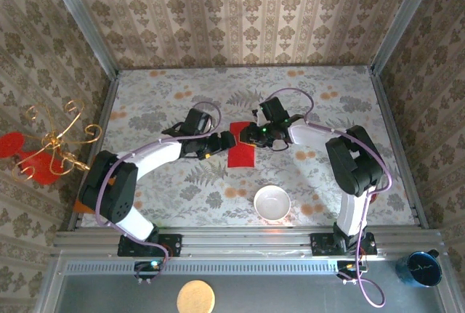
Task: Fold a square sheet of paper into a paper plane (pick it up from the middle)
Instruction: Rotate the paper at the center of the table, then third fold the triangle at the center of the table.
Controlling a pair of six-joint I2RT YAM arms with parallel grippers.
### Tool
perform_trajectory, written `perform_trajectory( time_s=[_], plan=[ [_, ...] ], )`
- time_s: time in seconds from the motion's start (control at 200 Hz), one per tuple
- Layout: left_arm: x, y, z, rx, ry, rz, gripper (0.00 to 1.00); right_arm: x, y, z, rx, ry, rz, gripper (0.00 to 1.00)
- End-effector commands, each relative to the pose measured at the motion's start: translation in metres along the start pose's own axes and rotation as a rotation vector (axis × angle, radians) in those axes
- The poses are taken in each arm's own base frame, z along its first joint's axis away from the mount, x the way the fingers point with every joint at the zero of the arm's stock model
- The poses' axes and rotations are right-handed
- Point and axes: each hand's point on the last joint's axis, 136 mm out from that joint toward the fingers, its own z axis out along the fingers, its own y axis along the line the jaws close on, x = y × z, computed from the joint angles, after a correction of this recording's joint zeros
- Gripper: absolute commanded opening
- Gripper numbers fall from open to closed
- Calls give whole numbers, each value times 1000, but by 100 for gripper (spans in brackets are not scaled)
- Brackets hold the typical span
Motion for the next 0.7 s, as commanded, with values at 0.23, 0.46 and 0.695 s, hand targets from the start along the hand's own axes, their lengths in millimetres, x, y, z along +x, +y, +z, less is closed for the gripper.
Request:
perform_trajectory(
  time_s=[0.23, 0.46, 0.695],
  plan=[
    [32, 2, 22, 5, 113, -94, 74, 23, -48, 22, 83, 70, 163, 31],
    [42, 8, 30, -14, 154, -110, 61, 36, -73, 28, 144, 96, 198, 30],
    [44, 14, 35, -64, 192, -90, 53, 38, -77, 29, 153, 102, 201, 30]
  ],
)
